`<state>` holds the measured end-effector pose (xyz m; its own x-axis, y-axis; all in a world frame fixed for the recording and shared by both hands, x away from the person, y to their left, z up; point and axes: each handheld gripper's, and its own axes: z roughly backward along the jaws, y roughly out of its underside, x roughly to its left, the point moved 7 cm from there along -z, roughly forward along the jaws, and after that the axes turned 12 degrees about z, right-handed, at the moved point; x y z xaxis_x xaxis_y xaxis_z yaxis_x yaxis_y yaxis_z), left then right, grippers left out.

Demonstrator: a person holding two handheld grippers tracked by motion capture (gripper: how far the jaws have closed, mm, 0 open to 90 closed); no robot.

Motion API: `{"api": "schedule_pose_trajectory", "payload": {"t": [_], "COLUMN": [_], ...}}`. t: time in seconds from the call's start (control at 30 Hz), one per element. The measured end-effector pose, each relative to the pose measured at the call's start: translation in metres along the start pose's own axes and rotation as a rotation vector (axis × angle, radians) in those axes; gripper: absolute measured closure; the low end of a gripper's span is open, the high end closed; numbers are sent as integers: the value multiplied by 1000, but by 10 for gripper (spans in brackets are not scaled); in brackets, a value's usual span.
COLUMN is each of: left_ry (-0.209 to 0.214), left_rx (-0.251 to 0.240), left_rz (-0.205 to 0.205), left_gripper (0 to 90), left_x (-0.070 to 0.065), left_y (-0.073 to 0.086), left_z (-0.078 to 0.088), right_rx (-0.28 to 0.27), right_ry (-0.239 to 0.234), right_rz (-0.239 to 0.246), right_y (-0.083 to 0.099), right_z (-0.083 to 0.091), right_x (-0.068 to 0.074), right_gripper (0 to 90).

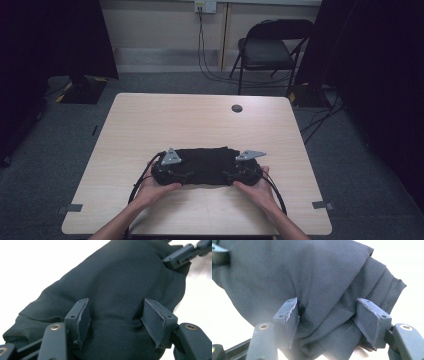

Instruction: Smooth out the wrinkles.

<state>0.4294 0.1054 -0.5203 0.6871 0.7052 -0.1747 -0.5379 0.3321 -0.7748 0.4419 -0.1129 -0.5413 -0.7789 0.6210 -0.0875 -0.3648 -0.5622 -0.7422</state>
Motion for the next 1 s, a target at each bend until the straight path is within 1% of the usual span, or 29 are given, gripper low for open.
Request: {"api": "schedule_pose_trajectory", "payload": {"t": [0.07,0.1,0.13,0.17,0.2,0.23,0.27,0.37,0.43,0.5,0.53,0.57,0.6,0.63,0.7,0.73,0.77,0.83,0.9,0.93,0.97,1.0], "left_ry": [31,52,69,68,69,71,64,56,62,47,44,44,37,30,-4,-29,-51,-85,-116,-134,-149,-164], "left_rx": [-23,-30,-25,-23,-28,-30,-37,-41,-34,-36,-48,-58,-60,-64,-63,-62,-52,-33,-17,-2,-2,4], "left_rz": [39,59,72,76,72,68,69,63,83,76,79,89,89,103,119,127,151,170,198,227,233,244], "left_gripper": [373,369,360,359,359,350,345,333,320,314,315,315,315,315,315,315,315,315,314,310,307,306], "left_x": [1,1,1,2,3,3,4,7,8,8,9,11,14,17,27,34,42,53,67,75,82,88], "left_y": [-2,-4,-5,-5,-6,-6,-5,-3,0,3,4,4,5,6,11,15,20,28,34,37,39,42], "left_z": [4,7,11,15,21,27,33,46,54,63,67,71,75,79,87,90,93,97,101,102,103,103], "right_rx": [-9,-16,-21,-32,-38,-45,-50,-73,-86,-106,-128,-141,-146,-153,-154,-158,-162,-157,-137,-123,-103,-88], "right_ry": [10,4,-9,-23,-33,-36,-36,-28,-29,-22,-27,-21,-12,-4,28,35,45,72,99,116,142,171], "right_rz": [7,-2,-27,-51,-68,-79,-89,-102,-111,-127,-142,-144,-145,-145,-132,-133,-140,-152,-167,-182,-196,-197], "right_y": [0,0,0,-1,-2,-3,-3,-6,-7,-9,-10,-11,-11,-11,-7,-6,-3,6,18,25,35,43], "right_z": [2,3,5,8,11,15,18,29,35,44,49,53,58,63,74,78,83,92,99,102,105,107], "right_x": [1,1,1,0,-1,-2,-2,-5,-6,-6,-6,-6,-6,-7,-9,-11,-13,-19,-27,-32,-40,-48], "right_gripper": [358,357,349,337,326,323,320,310,303,302,302,300,298,297,285,280,272,262,245,238,228,226]}}
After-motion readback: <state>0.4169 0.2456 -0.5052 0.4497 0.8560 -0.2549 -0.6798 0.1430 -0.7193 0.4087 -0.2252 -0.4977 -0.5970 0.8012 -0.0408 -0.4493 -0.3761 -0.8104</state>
